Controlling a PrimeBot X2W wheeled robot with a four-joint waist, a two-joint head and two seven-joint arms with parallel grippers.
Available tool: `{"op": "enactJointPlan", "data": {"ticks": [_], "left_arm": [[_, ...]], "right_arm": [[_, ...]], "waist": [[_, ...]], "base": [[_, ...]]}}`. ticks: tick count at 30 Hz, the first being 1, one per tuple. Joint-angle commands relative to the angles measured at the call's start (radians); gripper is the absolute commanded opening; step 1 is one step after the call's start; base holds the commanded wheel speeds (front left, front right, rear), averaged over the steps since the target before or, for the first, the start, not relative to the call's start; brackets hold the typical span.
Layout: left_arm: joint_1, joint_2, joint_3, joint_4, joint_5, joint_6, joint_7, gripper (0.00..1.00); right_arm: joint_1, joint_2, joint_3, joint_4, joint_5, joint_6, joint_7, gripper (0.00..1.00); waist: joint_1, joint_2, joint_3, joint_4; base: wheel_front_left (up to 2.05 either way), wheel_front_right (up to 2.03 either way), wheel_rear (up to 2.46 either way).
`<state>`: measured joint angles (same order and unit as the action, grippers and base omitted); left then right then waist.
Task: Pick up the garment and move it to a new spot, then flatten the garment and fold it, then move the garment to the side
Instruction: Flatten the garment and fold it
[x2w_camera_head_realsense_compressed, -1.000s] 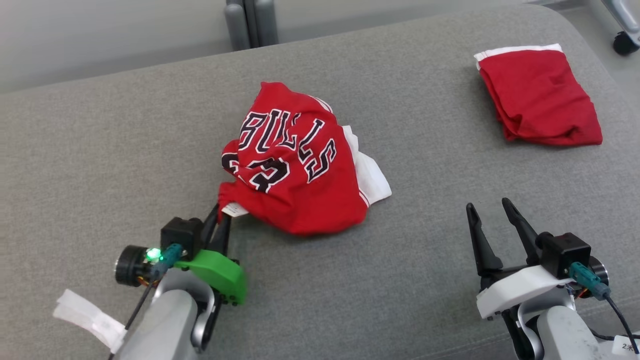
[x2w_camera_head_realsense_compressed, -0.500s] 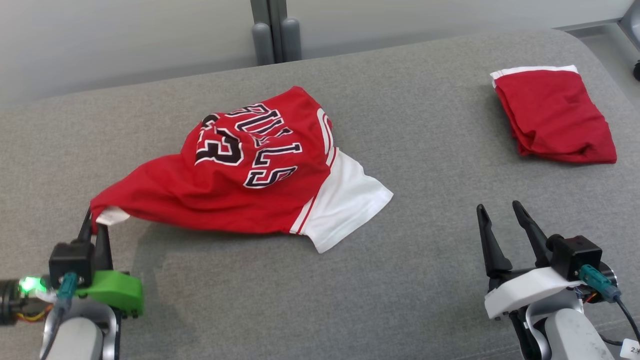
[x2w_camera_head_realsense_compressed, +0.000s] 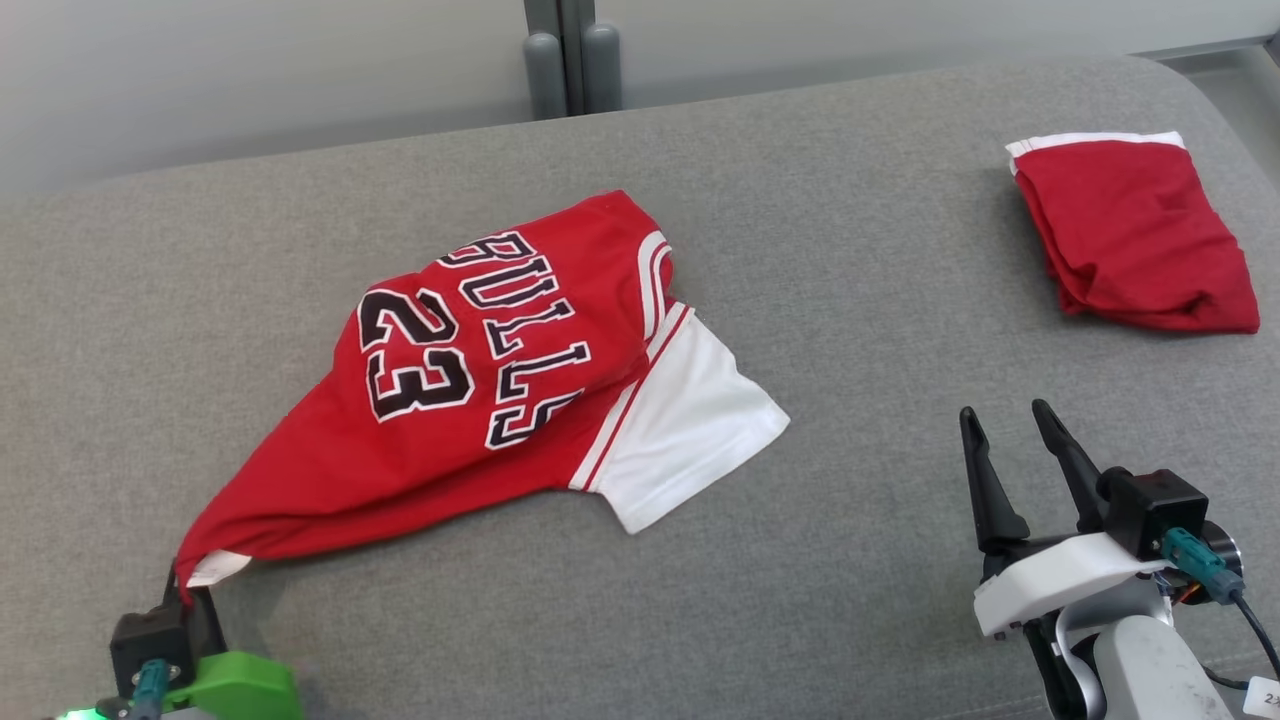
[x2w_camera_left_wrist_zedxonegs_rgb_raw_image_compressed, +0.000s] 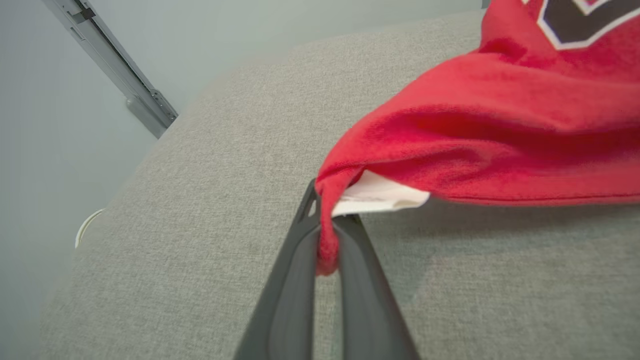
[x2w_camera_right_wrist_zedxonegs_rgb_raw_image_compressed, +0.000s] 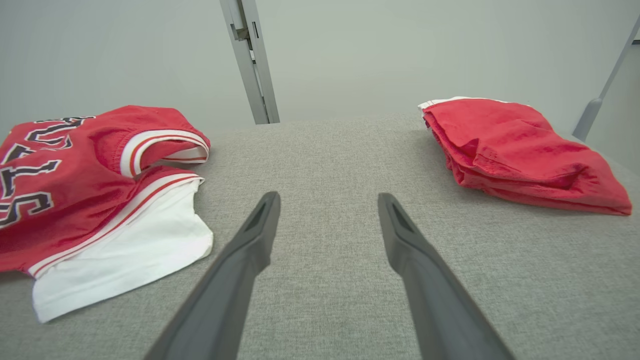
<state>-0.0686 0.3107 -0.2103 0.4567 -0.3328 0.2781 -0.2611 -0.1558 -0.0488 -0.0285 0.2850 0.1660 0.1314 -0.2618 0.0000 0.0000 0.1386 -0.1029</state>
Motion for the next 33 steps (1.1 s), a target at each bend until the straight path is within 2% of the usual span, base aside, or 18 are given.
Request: {"op": "enactJointPlan", "data": {"ticks": [1, 2, 3, 12, 19, 26, 33], "left_arm": [[0.008, 0.011, 0.022, -0.005, -0.002, 0.006, -0.004, 0.65], [0.01, 0.012, 0.034, -0.01, -0.002, 0.006, -0.004, 0.89], [0.015, 0.011, 0.046, -0.015, -0.002, 0.002, -0.004, 1.0], [0.048, -0.047, 0.153, -0.104, -0.033, -0.061, -0.004, 1.0], [0.065, -0.094, 0.226, -0.204, 0.005, -0.111, -0.003, 1.0], [0.082, -0.164, 0.216, -0.254, 0.025, -0.191, -0.003, 1.0], [0.087, -0.219, 0.156, -0.231, 0.05, -0.276, -0.003, 1.0]], "right_arm": [[-0.005, -0.003, -0.003, 0.001, -0.007, -0.002, -0.004, 1.0], [-0.005, -0.003, -0.004, 0.001, -0.008, -0.002, -0.004, 1.0], [-0.004, -0.003, -0.005, 0.002, -0.009, -0.002, -0.004, 1.0], [0.003, -0.003, -0.008, 0.002, -0.011, -0.002, -0.004, 1.0], [0.013, -0.003, -0.011, 0.006, -0.009, -0.002, -0.004, 1.0], [0.023, -0.004, -0.003, 0.013, -0.002, -0.002, -0.004, 1.0], [0.042, -0.003, 0.004, 0.019, -0.003, -0.002, -0.004, 1.0]], "waist": [[0.0, 0.0, -0.001, 0.005], [0.0, 0.0, -0.002, 0.007], [0.0, 0.0, -0.003, 0.009], [0.0, 0.0, -0.016, 0.038], [0.0, 0.0, -0.038, 0.075], [0.0, 0.0, -0.072, 0.102], [0.0, 0.0, -0.11, 0.117]], "base": [[0.0, 0.0, 0.0], [0.0, 0.0, 0.0], [0.0, 0.0, 0.0], [0.0, 0.0, 0.0], [0.0, 0.0, 0.0], [0.0, 0.0, 0.0], [0.0, 0.0, 0.0]]}}
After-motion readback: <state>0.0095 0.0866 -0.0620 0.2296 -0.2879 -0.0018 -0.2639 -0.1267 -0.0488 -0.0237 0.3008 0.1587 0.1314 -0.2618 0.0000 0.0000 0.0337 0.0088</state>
